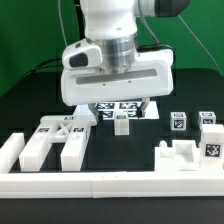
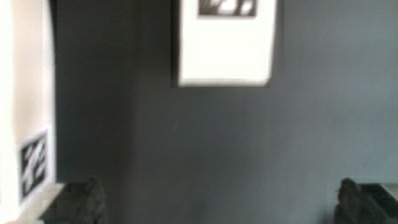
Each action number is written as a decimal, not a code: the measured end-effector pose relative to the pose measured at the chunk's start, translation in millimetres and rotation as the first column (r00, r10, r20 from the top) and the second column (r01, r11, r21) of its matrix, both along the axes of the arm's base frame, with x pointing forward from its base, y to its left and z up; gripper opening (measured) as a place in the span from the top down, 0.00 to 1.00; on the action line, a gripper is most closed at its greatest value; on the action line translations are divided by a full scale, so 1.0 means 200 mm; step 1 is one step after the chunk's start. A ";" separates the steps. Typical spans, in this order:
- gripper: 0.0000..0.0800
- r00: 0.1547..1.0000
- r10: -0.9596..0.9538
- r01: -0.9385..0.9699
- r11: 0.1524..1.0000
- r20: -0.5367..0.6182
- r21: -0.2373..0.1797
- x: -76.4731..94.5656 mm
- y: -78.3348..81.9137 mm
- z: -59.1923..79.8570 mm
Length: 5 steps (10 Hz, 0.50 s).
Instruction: Assemble chair
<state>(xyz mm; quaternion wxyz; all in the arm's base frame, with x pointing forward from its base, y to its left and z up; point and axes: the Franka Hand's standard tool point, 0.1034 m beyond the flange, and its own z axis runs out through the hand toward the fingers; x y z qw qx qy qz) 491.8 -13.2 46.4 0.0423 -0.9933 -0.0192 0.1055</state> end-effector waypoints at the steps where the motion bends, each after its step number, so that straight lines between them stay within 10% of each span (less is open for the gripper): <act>1: 0.19 0.997 0.005 -0.005 1.000 -0.080 0.009 0.01 0.01 -0.01; 5: 0.19 0.863 -0.028 0.003 0.999 -0.505 -0.050 -0.04 0.04 -0.07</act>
Offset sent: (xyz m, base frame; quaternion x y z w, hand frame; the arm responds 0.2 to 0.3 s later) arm -0.0061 0.0107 -0.0014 -0.0526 -0.3510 0.0345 0.9343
